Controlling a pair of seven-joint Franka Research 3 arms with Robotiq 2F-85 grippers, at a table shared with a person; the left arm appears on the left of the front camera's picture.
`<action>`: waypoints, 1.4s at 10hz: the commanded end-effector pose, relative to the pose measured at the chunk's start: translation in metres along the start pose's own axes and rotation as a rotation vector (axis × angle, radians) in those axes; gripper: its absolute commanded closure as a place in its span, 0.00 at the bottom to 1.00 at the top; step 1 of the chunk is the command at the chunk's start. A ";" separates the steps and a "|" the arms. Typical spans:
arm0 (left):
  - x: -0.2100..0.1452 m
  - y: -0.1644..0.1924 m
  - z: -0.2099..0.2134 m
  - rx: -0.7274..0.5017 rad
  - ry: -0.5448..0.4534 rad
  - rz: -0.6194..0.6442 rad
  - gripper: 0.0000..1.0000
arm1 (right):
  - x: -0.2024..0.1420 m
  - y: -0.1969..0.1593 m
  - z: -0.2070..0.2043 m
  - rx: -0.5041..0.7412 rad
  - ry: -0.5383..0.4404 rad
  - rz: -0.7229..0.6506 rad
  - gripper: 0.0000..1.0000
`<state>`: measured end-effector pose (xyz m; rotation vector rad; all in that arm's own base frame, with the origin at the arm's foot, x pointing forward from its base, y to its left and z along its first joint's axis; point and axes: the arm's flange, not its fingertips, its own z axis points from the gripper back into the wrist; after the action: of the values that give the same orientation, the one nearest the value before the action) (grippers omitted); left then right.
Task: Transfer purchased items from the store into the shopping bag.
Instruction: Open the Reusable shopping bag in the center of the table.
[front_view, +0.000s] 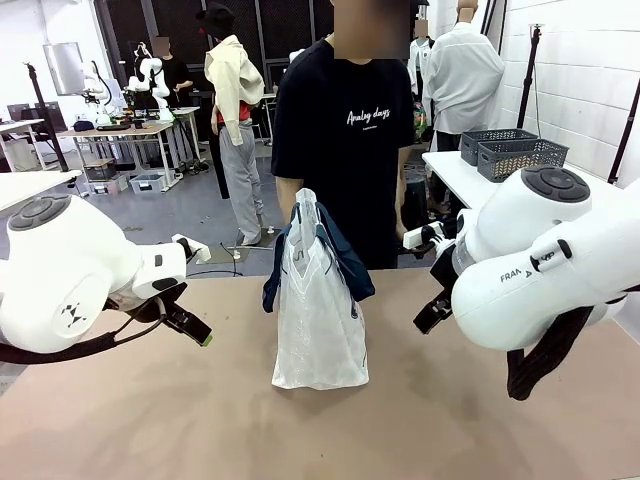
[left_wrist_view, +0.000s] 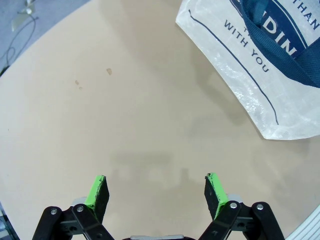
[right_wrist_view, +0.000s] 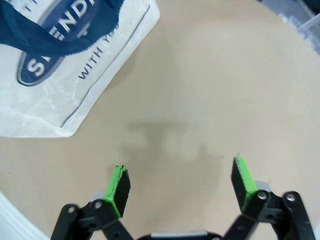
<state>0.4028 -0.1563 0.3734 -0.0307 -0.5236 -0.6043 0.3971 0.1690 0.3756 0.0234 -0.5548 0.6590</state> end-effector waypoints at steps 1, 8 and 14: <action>0.029 -0.004 0.032 -0.033 0.082 0.013 0.00 | 0.035 -0.012 0.017 0.038 0.081 -0.027 0.00; 0.133 0.002 0.142 -0.207 0.014 0.199 0.00 | 0.212 -0.020 0.091 0.077 0.068 -0.048 0.00; 0.143 -0.008 0.156 -0.233 0.071 0.225 0.00 | 0.234 0.006 0.104 0.118 0.081 -0.068 0.00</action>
<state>0.4261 -0.2008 0.5636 -0.2624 -0.4093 -0.4726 0.4986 0.2752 0.5772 0.0891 -0.4857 0.6696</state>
